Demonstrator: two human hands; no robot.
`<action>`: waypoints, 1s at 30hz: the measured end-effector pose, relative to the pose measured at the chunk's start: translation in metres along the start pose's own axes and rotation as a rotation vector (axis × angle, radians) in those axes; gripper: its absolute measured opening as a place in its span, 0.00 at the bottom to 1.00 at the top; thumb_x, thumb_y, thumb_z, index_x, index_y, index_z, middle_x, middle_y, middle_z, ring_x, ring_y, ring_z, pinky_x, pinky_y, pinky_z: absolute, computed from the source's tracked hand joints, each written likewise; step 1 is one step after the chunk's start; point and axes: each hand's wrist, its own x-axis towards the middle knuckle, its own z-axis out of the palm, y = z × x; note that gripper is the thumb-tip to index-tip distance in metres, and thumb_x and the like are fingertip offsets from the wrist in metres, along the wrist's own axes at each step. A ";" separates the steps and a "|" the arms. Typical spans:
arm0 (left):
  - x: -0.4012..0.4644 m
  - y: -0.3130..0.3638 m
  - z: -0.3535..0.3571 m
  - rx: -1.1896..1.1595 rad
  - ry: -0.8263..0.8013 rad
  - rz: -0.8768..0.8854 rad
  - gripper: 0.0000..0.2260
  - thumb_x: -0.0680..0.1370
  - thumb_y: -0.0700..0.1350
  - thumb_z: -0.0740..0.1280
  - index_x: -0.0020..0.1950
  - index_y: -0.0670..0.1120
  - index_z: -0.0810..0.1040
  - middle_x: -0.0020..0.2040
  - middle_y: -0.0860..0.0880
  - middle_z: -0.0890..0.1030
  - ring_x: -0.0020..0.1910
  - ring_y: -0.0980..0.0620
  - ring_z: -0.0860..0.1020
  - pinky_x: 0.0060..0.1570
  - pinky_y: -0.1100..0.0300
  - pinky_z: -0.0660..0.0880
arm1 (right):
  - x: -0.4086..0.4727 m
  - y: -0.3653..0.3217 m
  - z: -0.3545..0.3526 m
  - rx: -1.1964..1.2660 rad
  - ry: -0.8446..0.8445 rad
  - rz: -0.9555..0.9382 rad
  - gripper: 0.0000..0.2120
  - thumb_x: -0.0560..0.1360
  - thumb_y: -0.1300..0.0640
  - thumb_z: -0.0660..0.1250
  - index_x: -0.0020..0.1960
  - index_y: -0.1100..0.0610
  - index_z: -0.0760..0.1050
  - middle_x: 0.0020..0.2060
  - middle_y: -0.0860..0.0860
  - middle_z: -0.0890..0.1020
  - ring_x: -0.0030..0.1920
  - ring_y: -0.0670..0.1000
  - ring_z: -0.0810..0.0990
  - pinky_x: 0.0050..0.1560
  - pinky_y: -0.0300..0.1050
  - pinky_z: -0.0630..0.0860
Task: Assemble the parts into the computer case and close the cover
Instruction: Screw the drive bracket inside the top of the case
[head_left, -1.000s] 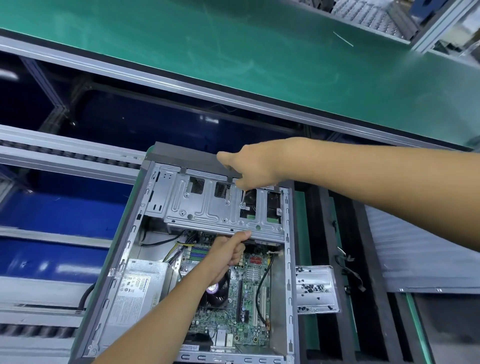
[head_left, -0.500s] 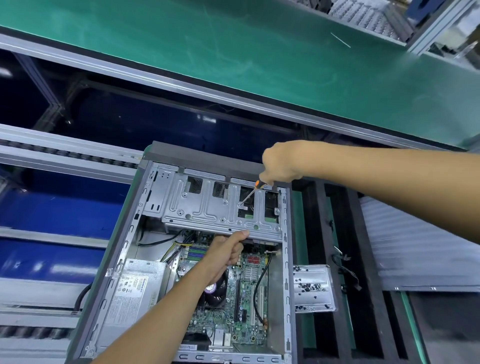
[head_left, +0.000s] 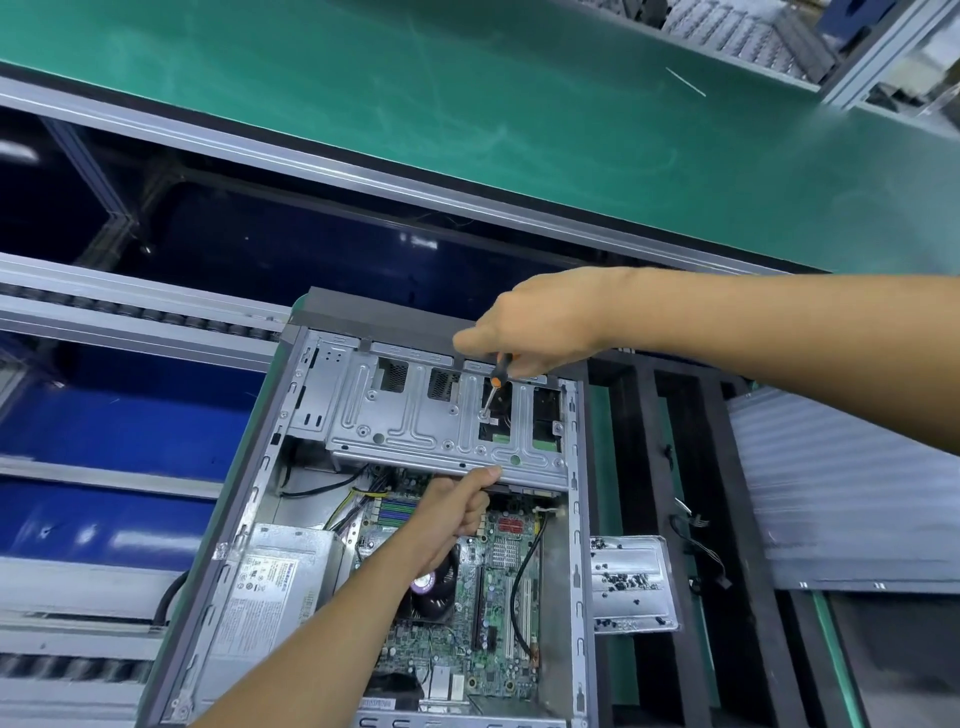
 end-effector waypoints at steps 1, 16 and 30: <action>0.000 -0.001 0.000 0.004 -0.004 -0.001 0.24 0.72 0.64 0.73 0.31 0.51 0.64 0.27 0.50 0.58 0.27 0.50 0.56 0.29 0.66 0.66 | -0.001 0.000 0.003 0.043 0.046 0.044 0.10 0.78 0.58 0.61 0.51 0.50 0.59 0.37 0.54 0.77 0.33 0.58 0.74 0.33 0.52 0.70; 0.002 -0.003 -0.001 0.008 -0.009 -0.008 0.24 0.71 0.66 0.74 0.32 0.51 0.68 0.27 0.51 0.58 0.27 0.50 0.56 0.28 0.65 0.66 | -0.003 -0.010 0.003 0.213 0.017 0.224 0.09 0.76 0.60 0.62 0.49 0.50 0.63 0.31 0.50 0.77 0.28 0.55 0.78 0.28 0.48 0.70; -0.008 0.011 0.004 0.017 -0.040 -0.010 0.21 0.79 0.57 0.68 0.27 0.54 0.81 0.27 0.51 0.58 0.28 0.51 0.55 0.30 0.64 0.62 | 0.003 -0.020 0.013 0.221 0.200 0.200 0.12 0.76 0.53 0.64 0.52 0.46 0.60 0.47 0.48 0.69 0.34 0.52 0.75 0.30 0.45 0.63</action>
